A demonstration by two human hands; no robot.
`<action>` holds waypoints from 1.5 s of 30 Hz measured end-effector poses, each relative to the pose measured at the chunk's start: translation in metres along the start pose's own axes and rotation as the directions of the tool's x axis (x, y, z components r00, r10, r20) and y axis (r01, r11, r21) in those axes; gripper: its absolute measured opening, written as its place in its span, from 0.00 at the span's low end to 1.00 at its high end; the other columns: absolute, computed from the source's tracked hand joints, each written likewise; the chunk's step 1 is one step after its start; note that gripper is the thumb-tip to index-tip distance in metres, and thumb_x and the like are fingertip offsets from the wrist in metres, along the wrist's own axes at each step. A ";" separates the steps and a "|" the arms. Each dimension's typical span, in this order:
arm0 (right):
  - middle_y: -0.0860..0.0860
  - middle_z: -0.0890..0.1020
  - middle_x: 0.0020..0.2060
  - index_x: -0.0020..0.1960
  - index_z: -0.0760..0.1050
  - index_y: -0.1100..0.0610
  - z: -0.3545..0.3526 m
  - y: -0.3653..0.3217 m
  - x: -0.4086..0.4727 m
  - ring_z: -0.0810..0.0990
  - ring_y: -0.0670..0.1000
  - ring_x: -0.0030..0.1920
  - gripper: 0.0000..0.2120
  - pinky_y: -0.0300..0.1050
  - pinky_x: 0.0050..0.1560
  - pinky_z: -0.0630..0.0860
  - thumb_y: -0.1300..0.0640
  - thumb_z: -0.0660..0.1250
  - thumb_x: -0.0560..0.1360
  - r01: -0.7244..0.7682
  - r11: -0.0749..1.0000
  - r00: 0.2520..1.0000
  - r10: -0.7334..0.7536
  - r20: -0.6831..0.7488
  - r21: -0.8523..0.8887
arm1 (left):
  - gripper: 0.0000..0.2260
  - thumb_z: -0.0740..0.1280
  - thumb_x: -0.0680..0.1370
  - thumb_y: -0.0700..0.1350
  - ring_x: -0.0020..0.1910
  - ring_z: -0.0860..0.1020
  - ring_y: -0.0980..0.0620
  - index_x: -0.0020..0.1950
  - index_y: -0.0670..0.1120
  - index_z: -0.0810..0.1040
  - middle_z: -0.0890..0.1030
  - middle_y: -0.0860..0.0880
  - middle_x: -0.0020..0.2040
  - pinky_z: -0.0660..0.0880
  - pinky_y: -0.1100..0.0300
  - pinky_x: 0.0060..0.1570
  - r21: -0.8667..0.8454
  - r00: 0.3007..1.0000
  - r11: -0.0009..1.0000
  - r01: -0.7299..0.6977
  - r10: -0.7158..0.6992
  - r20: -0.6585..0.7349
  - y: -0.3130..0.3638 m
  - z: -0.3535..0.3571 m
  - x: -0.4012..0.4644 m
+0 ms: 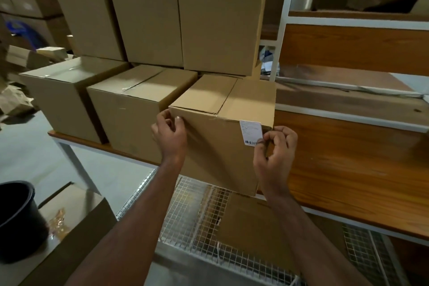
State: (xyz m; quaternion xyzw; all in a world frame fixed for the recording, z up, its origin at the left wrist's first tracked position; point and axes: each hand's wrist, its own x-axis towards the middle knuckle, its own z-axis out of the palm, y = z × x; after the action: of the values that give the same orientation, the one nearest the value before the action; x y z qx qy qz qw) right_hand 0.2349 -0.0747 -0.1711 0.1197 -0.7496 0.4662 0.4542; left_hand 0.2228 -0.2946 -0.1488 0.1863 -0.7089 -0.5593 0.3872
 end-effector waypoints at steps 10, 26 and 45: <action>0.58 0.76 0.53 0.49 0.76 0.61 0.003 0.001 0.010 0.73 0.54 0.57 0.08 0.55 0.50 0.79 0.56 0.65 0.76 0.051 0.998 0.997 -0.053 0.059 0.032 | 0.27 0.65 0.81 0.44 0.61 0.73 0.45 0.80 0.46 0.62 0.64 0.47 0.61 0.69 0.62 0.61 0.040 0.990 0.996 0.082 -0.086 0.112 -0.006 0.006 0.014; 0.43 0.81 0.46 0.51 0.76 0.49 0.033 -0.036 -0.040 0.81 0.42 0.50 0.06 0.39 0.50 0.81 0.60 0.67 0.79 -0.510 0.784 0.738 0.186 0.649 0.355 | 0.11 0.62 0.83 0.40 0.57 0.78 0.57 0.64 0.46 0.75 0.79 0.55 0.53 0.74 0.72 0.46 0.018 0.987 0.988 0.155 -0.154 -0.034 -0.039 -0.056 -0.046; 0.50 0.84 0.44 0.48 0.80 0.54 0.392 -0.175 -0.187 0.83 0.47 0.49 0.03 0.43 0.48 0.82 0.61 0.68 0.78 -0.632 0.770 0.252 0.099 0.963 0.086 | 0.08 0.63 0.81 0.38 0.54 0.79 0.50 0.59 0.42 0.78 0.81 0.48 0.52 0.77 0.54 0.59 -0.001 0.783 0.885 0.466 -0.413 -0.466 -0.238 -0.293 0.113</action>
State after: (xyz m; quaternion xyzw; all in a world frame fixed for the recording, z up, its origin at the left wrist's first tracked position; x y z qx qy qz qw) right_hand 0.2217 -0.5311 -0.2755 0.2784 -0.7394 0.5724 -0.2195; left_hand 0.3332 -0.6366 -0.3116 0.4932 -0.5662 -0.5334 0.3894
